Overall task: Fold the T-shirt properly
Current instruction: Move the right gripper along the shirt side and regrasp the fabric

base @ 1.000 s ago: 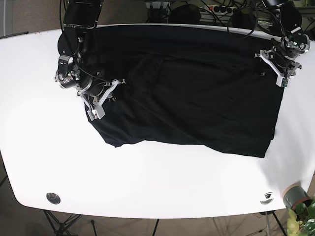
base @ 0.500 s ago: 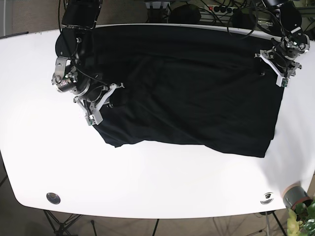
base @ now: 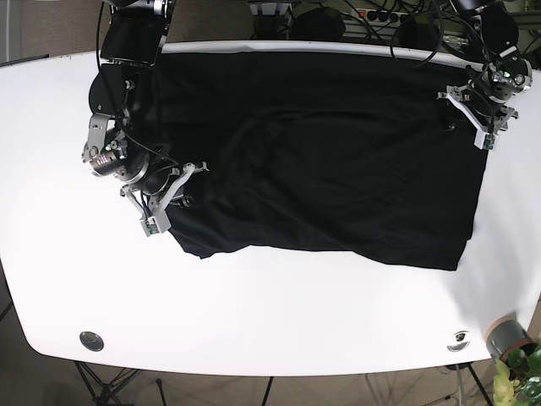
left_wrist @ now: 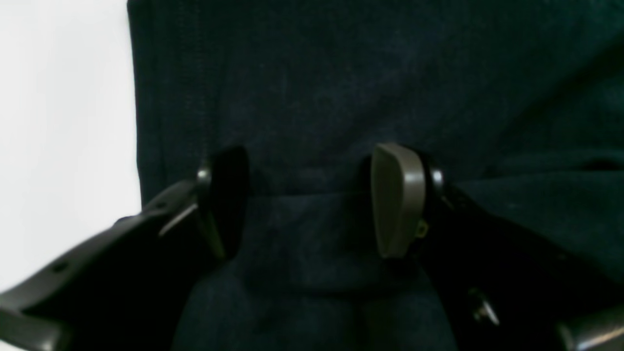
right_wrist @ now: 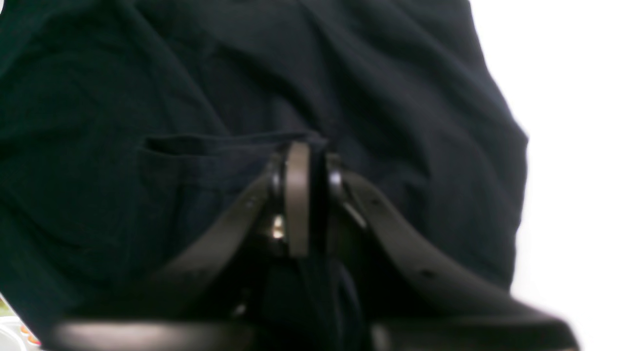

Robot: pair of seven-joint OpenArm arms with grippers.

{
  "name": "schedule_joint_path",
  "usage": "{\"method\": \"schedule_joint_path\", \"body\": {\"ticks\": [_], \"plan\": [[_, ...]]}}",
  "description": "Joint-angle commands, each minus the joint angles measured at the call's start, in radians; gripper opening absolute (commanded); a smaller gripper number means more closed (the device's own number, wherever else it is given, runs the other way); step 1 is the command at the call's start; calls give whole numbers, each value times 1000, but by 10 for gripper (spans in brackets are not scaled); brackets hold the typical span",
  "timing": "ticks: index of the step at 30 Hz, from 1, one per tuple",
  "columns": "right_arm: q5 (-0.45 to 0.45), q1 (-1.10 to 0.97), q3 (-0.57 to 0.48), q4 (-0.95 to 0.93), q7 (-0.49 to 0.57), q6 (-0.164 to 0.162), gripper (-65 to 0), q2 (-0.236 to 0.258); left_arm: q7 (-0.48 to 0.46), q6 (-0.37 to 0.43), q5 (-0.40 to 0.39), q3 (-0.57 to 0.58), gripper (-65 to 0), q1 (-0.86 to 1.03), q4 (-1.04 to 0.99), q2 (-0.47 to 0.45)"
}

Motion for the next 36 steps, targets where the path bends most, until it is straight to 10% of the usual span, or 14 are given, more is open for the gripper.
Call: {"method": "schedule_joint_path", "body": {"ticks": [1,10,21,36], "plan": [[16,16,1,10,15,5,-498,4,-7,0,0,-4,-278,-1,10,-18],[15,32,58,7,18,4,-173,20,-7,0,0,-4,-278,-1,10,-36],[-211,248,81,-284,60,11,-168,47,-5,0,0,-4,-278,2,10,-33],[-238,477,78,-717,342,7,-168,75,-4,0,0,-9,-278,6,10,-32]]}}
